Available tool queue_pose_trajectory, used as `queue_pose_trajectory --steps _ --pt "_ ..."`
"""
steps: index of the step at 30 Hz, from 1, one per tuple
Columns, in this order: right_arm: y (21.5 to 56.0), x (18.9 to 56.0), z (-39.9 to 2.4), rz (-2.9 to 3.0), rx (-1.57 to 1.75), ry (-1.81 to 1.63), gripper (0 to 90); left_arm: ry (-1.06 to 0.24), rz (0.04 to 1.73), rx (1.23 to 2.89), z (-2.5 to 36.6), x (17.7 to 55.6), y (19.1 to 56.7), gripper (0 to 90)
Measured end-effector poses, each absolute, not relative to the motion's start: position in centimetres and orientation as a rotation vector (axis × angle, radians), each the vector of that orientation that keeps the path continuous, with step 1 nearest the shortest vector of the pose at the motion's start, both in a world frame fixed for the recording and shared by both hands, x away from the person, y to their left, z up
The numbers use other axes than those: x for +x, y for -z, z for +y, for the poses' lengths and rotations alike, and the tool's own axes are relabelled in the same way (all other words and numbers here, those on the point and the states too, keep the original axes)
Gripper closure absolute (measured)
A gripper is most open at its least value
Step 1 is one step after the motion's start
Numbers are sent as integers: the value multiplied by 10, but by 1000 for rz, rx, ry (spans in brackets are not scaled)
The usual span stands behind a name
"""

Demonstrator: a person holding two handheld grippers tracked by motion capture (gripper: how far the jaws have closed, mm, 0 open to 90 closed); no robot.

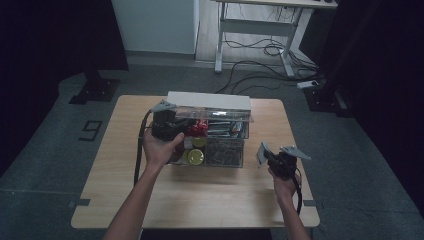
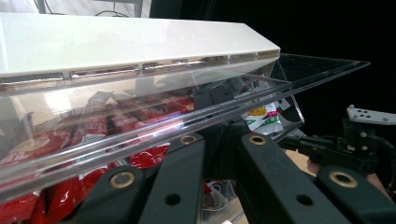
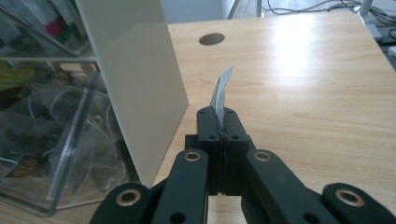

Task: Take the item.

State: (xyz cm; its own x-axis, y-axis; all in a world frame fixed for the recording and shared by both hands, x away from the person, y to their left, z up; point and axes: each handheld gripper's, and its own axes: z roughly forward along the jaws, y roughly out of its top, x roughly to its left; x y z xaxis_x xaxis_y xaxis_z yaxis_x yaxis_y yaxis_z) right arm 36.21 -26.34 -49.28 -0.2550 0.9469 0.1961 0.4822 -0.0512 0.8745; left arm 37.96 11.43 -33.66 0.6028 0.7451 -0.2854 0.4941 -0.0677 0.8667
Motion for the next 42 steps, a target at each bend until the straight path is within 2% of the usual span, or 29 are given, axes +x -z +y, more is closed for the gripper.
queue_pose_trajectory --steps 22,33,37,42 --pt "524 368 -286 1743 1629 -1209 871 -280 1024 1729 112 380 338 898" --pt "535 373 -294 1773 1678 -1098 761 -280 1021 1736 110 380 338 898" --pt "538 374 -294 1775 1703 -1045 666 -278 1021 1736 110 380 338 898" --pt "539 374 -294 1757 1701 -1003 593 -277 1022 1737 111 380 338 898"
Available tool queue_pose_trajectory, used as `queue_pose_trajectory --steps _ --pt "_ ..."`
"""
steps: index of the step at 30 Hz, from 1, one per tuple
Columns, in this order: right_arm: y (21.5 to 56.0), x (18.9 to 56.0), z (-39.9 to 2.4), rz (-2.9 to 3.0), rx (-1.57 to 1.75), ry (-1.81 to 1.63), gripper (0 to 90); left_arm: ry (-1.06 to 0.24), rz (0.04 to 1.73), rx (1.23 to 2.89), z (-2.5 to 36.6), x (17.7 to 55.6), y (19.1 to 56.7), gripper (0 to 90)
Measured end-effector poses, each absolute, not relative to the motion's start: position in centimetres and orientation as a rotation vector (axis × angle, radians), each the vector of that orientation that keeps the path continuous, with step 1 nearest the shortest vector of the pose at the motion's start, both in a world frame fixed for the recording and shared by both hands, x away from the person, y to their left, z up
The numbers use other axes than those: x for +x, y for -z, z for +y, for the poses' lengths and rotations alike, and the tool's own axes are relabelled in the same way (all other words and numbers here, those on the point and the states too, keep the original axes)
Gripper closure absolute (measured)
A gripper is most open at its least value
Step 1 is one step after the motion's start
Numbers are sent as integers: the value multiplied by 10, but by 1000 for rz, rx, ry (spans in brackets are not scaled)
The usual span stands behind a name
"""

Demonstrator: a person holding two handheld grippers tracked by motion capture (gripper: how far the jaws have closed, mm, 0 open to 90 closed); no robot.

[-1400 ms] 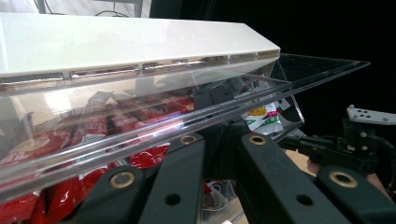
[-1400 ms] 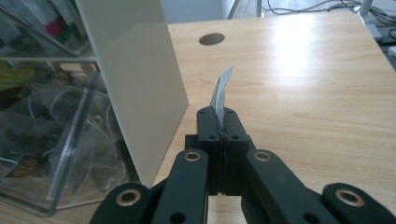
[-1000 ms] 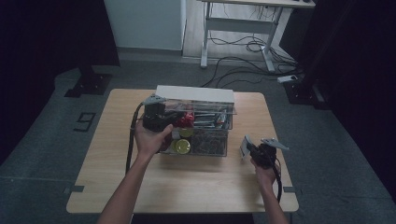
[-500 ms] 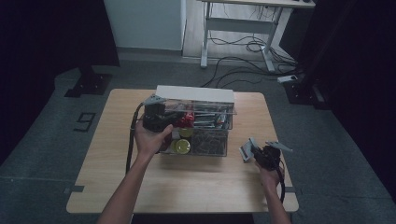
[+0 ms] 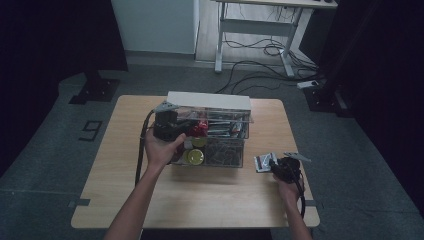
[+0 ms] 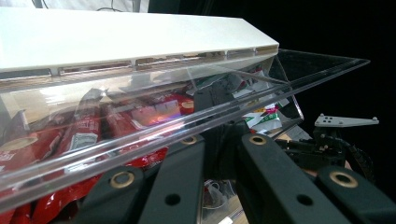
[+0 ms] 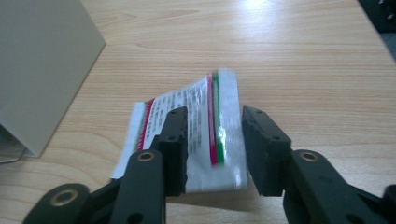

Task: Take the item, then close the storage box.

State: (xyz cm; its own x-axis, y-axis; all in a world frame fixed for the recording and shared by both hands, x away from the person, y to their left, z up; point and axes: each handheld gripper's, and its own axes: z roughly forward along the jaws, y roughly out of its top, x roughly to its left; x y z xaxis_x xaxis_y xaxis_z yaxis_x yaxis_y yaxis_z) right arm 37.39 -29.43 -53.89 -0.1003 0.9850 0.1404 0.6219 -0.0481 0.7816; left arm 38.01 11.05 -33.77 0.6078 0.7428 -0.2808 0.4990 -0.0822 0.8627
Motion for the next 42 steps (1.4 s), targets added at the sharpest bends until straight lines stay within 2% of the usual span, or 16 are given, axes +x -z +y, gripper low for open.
queue_pose_trajectory --steps 7,10,27,42 --pt "536 371 -293 1741 1687 -952 481 -276 1020 1739 110 380 338 896" --pt "532 366 -292 1728 1662 -970 461 -276 1021 1737 111 380 337 896" --pt "518 317 -280 1790 1531 -1230 460 -279 1026 1730 114 374 337 899" --pt "528 307 -292 1787 1574 -1259 467 -268 1041 1710 126 362 341 895"
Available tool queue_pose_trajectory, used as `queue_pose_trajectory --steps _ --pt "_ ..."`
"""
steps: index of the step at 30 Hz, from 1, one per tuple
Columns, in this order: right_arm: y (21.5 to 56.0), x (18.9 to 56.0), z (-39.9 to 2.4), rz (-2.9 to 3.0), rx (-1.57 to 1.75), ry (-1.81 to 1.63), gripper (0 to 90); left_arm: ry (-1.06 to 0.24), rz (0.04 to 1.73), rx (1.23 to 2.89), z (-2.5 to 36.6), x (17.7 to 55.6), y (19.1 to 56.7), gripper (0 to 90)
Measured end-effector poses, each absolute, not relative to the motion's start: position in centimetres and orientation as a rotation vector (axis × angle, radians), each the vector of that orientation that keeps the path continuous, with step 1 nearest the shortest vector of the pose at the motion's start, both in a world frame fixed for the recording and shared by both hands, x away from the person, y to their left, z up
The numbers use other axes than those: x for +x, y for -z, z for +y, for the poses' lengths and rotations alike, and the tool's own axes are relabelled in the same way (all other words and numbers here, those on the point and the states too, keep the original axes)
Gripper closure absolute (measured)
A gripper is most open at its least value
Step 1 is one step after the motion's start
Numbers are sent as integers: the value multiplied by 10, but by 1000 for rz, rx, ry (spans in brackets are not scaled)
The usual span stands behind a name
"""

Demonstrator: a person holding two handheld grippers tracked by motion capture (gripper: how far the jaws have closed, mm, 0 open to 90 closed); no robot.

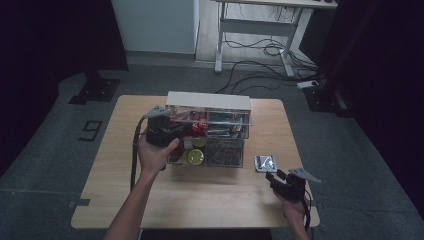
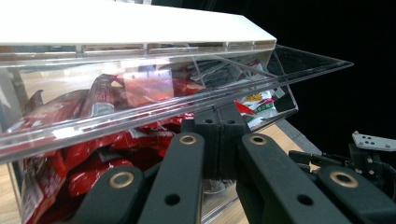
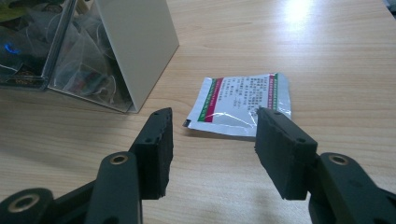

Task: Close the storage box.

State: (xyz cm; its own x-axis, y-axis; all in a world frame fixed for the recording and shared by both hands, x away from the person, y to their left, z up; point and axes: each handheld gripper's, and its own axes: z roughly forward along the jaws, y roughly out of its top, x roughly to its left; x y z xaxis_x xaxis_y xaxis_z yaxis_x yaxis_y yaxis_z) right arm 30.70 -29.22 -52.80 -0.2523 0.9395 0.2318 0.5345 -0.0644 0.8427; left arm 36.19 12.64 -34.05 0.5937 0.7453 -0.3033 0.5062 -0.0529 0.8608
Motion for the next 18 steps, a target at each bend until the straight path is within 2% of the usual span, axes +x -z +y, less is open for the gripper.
queue_pose_trajectory --steps 18 --pt "531 305 -292 1799 1581 -1257 472 -257 1051 1722 136 351 354 890"
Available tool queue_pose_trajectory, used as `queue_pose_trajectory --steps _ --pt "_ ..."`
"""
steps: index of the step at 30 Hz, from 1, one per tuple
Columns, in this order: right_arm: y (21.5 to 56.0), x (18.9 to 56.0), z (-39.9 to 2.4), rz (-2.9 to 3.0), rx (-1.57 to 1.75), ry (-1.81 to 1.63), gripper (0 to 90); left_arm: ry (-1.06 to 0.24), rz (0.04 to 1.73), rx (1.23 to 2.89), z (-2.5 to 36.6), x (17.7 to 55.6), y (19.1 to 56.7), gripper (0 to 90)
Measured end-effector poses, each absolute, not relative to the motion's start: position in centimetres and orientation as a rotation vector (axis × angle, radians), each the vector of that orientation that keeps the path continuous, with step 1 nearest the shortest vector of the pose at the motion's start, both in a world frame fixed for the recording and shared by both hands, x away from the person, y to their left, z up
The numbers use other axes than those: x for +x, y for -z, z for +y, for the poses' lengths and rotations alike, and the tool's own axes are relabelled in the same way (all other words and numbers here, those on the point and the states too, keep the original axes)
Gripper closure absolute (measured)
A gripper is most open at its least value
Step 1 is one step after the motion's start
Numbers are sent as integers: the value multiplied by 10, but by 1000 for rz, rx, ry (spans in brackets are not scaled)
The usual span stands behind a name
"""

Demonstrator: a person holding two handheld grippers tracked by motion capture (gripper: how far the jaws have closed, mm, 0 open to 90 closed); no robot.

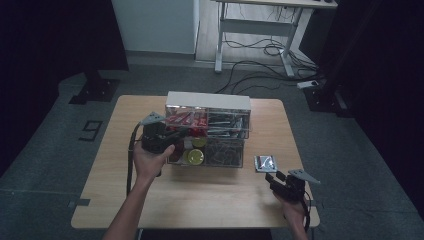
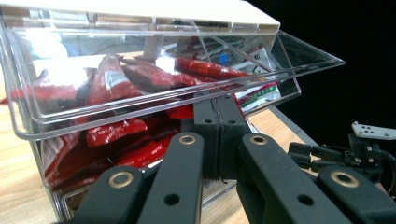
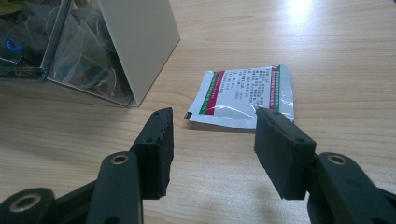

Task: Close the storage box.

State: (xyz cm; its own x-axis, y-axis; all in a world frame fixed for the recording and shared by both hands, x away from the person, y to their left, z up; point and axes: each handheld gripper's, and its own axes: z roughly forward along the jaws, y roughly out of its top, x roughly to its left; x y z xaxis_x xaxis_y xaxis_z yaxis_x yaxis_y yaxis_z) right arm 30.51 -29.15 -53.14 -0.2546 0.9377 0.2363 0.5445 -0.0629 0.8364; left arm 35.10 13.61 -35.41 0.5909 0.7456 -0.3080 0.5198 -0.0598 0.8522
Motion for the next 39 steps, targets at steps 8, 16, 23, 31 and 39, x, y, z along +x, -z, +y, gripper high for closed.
queue_pose_trajectory --steps 8,16,23,31,39 --pt "533 304 -294 1786 1586 -1263 473 -247 1056 1720 137 351 363 886" --pt "533 304 -295 1799 1580 -1262 472 -309 1002 1720 138 342 366 777" --pt "533 304 -295 1801 1569 -1281 467 -316 954 1749 139 334 375 587" --pt "533 303 -293 1828 1522 -1294 464 -364 936 1783 141 321 396 431" --pt "535 300 -290 1871 1458 -1274 451 -404 944 1837 150 308 432 390"
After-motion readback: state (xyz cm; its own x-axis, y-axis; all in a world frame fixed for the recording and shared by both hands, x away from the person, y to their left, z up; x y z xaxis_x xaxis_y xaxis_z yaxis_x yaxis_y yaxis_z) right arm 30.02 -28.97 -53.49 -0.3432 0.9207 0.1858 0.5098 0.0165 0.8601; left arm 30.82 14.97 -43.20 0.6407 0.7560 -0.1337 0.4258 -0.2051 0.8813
